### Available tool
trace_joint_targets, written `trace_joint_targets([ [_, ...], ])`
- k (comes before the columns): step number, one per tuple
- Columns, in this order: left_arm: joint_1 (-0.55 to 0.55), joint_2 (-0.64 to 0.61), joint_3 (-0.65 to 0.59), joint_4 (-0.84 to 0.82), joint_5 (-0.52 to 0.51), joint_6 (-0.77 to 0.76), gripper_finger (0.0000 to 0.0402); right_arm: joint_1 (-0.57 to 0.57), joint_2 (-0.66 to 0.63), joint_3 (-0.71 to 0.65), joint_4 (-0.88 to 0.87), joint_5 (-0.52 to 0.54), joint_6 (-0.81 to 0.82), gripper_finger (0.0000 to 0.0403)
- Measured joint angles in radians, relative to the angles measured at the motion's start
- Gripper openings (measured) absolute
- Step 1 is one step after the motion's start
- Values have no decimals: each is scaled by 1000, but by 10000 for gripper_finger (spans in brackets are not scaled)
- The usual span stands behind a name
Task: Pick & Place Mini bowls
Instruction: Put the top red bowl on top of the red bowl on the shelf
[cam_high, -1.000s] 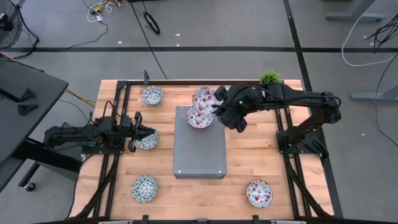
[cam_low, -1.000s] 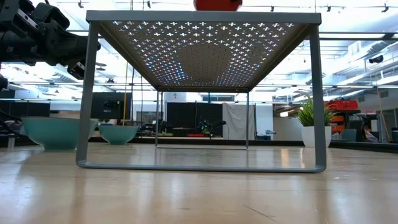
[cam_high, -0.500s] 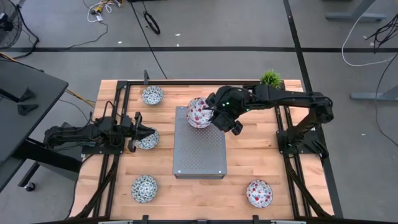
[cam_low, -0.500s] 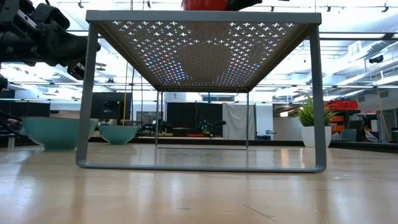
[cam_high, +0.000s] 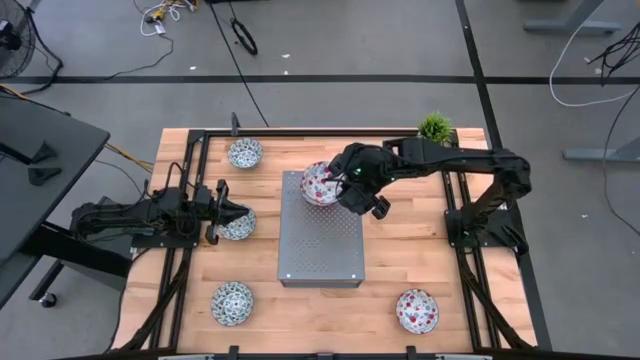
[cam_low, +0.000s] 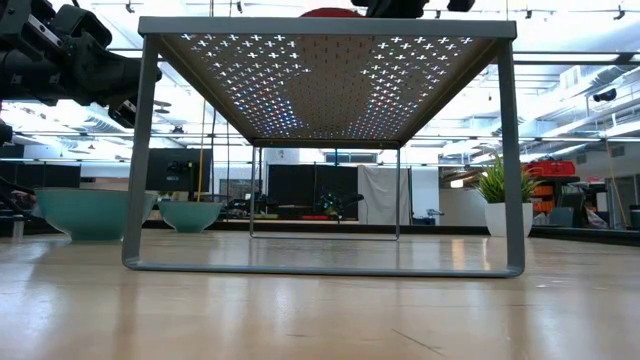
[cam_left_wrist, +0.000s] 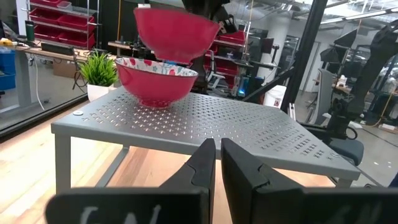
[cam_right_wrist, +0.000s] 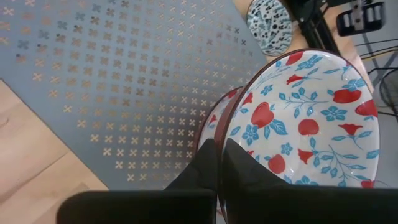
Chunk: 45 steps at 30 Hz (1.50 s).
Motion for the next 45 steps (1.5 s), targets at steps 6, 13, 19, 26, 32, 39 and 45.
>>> trace_joint_targets([
  [6,0,0,0,0,0,1,32,0,29,0,6,46,-3,0],
  [13,0,0,0,0,0,1,32,-9,43,-2,-6,61,-4,0],
  [19,0,0,0,1,0,0,32,-9,59,-2,-3,60,-3,0],
  [26,0,0,0,1,0,1,32,-9,75,-2,-13,52,1,0],
  [32,0,0,0,1,0,0,32,-9,89,-2,-10,51,1,0],
  [39,0,0,0,1,0,0,32,-9,98,-2,-12,52,1,0],
  [45,0,0,0,1,0,1,32,-9,98,-2,-2,52,26,19],
])
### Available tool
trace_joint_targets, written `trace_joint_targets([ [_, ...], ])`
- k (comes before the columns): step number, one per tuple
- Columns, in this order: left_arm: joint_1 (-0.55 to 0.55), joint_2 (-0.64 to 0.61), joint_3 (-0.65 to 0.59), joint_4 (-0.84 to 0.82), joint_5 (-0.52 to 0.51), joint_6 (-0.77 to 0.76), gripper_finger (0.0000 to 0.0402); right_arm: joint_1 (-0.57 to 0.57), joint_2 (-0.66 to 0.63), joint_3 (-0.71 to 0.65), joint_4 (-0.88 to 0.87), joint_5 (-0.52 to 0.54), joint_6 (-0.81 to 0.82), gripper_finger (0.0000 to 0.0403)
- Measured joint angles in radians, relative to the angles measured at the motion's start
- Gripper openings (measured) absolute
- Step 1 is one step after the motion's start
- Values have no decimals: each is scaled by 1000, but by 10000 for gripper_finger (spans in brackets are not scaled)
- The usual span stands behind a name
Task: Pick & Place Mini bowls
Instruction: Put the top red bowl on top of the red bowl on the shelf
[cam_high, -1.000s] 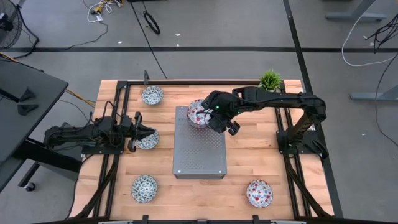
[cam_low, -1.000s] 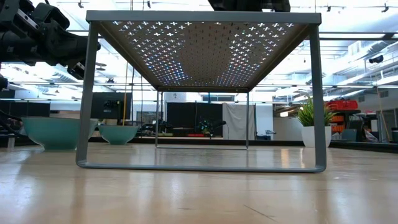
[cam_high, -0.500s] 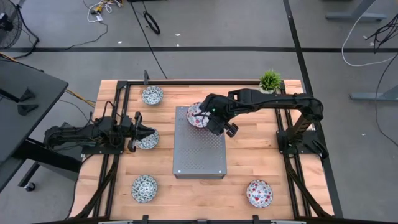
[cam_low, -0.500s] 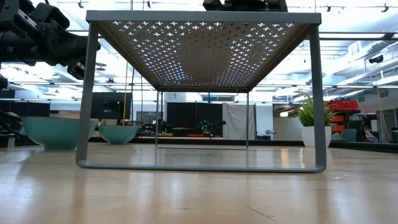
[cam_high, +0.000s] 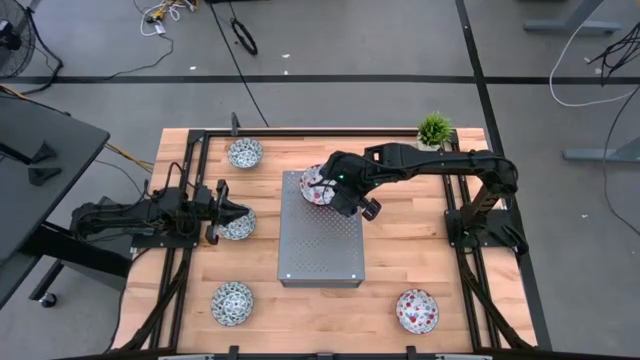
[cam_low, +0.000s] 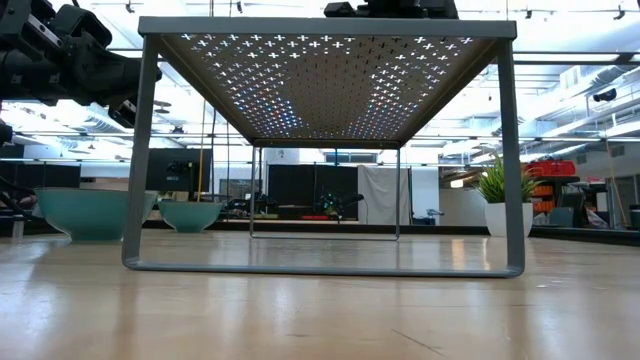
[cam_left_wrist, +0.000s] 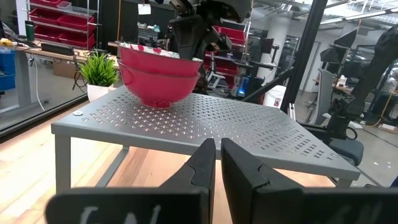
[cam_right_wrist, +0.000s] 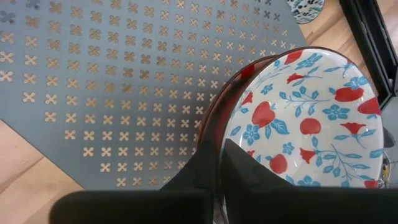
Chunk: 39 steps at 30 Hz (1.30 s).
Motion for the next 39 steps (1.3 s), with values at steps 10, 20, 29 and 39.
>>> trace_joint_targets([
  [10,0,0,0,0,0,0,32,0,0,0,6,1,22,68],
  [20,0,0,0,0,0,0,32,0,-1,0,5,-23,55,101],
  [29,0,0,0,0,0,0,32,0,-2,0,7,-25,54,146],
  [39,0,0,0,0,0,0,32,1,-2,1,48,32,54,158],
])
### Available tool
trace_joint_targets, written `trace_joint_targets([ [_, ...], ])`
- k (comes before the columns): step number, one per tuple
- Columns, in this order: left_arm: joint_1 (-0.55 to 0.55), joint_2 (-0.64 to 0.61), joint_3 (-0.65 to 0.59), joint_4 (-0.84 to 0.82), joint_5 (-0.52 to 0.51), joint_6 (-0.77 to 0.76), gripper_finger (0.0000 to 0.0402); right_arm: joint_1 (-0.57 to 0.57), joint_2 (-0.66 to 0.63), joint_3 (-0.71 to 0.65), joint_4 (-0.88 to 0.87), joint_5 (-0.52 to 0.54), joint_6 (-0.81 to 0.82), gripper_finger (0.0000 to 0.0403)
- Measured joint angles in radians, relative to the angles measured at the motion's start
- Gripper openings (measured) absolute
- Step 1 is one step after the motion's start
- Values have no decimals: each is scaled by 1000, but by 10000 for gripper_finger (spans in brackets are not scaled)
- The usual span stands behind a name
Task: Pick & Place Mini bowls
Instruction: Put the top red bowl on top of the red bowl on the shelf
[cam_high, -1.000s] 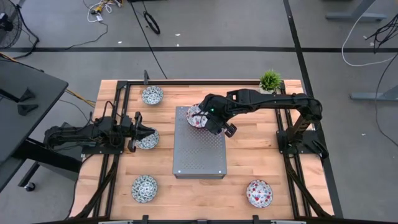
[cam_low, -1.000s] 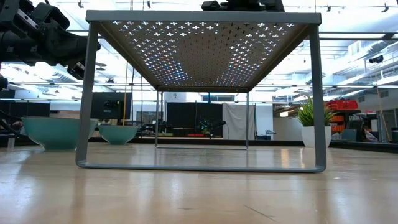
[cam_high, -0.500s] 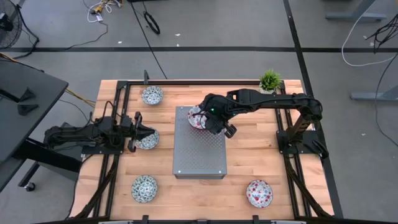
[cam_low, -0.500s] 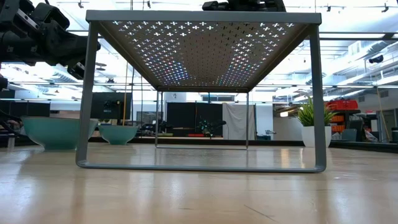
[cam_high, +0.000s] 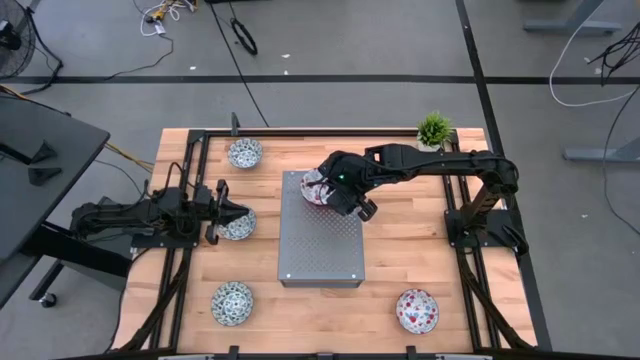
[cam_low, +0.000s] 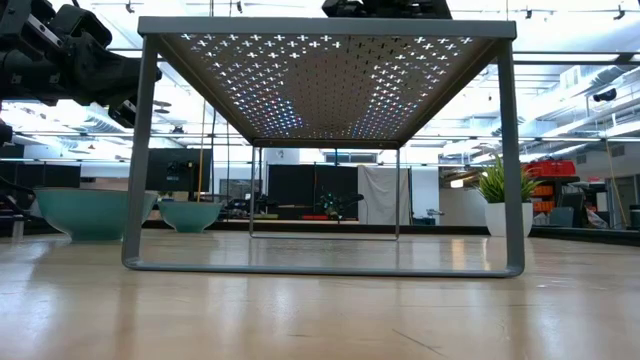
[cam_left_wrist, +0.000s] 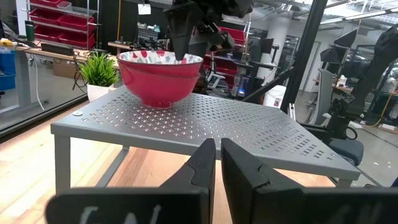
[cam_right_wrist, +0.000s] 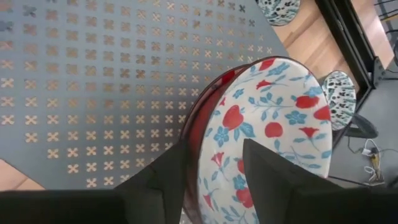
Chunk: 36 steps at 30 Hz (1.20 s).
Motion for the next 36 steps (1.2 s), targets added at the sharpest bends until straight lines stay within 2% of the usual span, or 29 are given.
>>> trace_joint_targets([
  [18,0,0,0,0,0,0,32,2,-16,0,5,3,0,158],
  [25,0,0,0,0,0,0,32,20,-59,0,0,6,37,158],
  [29,0,0,0,0,0,0,32,29,-91,0,6,5,136,158],
  [36,0,0,0,0,0,0,32,59,-107,0,40,2,458,150],
])
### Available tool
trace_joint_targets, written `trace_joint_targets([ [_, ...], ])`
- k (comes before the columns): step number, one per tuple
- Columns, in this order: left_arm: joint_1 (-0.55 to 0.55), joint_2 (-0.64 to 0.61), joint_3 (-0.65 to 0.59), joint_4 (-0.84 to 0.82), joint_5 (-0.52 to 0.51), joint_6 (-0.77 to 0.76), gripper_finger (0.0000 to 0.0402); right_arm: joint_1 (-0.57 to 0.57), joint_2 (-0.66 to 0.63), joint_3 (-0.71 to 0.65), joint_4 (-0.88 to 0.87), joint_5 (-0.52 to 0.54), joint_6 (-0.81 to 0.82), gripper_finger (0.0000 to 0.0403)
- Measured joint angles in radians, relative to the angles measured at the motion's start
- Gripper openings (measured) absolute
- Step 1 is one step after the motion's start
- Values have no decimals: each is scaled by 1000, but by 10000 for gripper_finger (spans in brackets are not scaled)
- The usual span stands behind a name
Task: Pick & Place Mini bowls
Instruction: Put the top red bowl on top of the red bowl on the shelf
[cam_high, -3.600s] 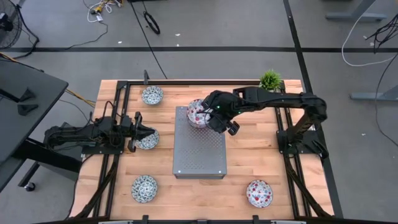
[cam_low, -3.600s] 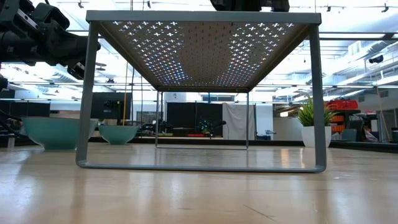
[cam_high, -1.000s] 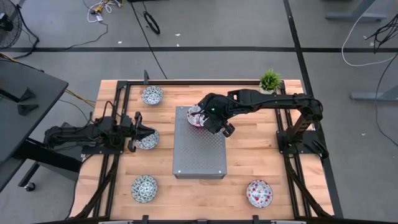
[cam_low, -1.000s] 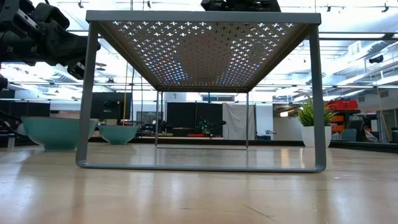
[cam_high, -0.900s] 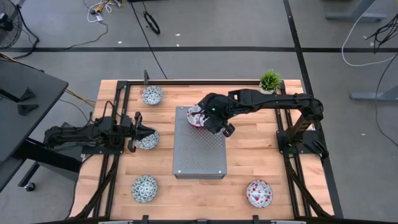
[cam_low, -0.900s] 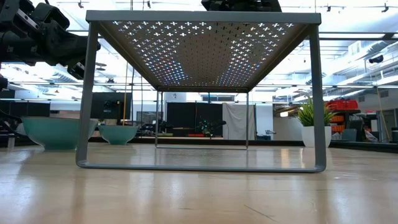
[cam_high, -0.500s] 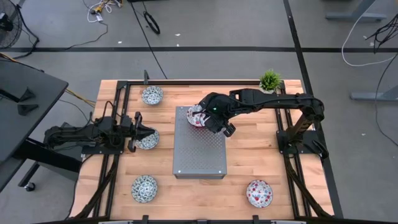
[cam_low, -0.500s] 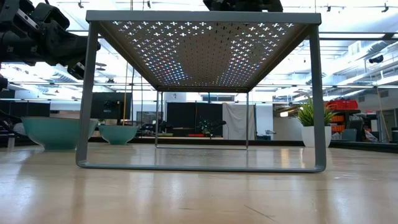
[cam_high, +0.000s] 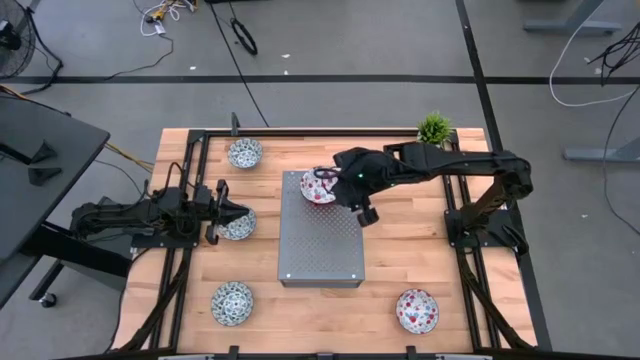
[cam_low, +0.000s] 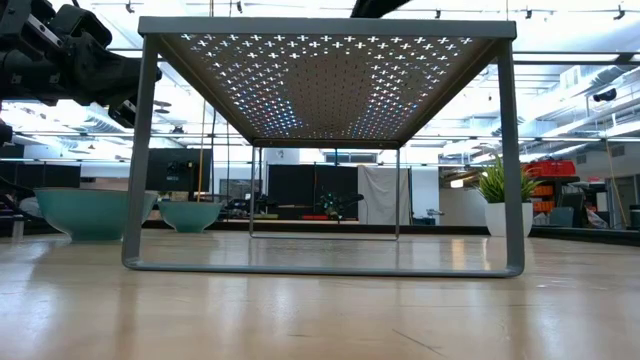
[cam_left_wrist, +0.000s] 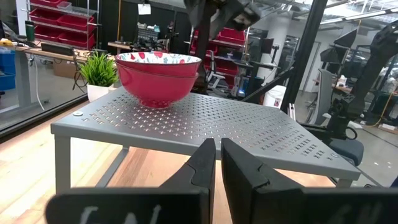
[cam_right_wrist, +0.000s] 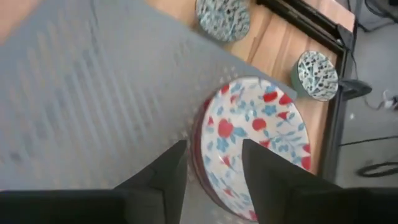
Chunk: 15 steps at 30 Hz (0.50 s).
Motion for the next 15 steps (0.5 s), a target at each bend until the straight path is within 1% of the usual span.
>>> trace_joint_targets([
  [5,0,0,0,0,0,0,32,22,0,0,76,0,123,117],
  [11,0,0,0,0,0,0,32,50,0,-2,182,0,209,59],
  [15,0,0,0,0,0,0,32,66,-1,-53,280,0,252,22],
])
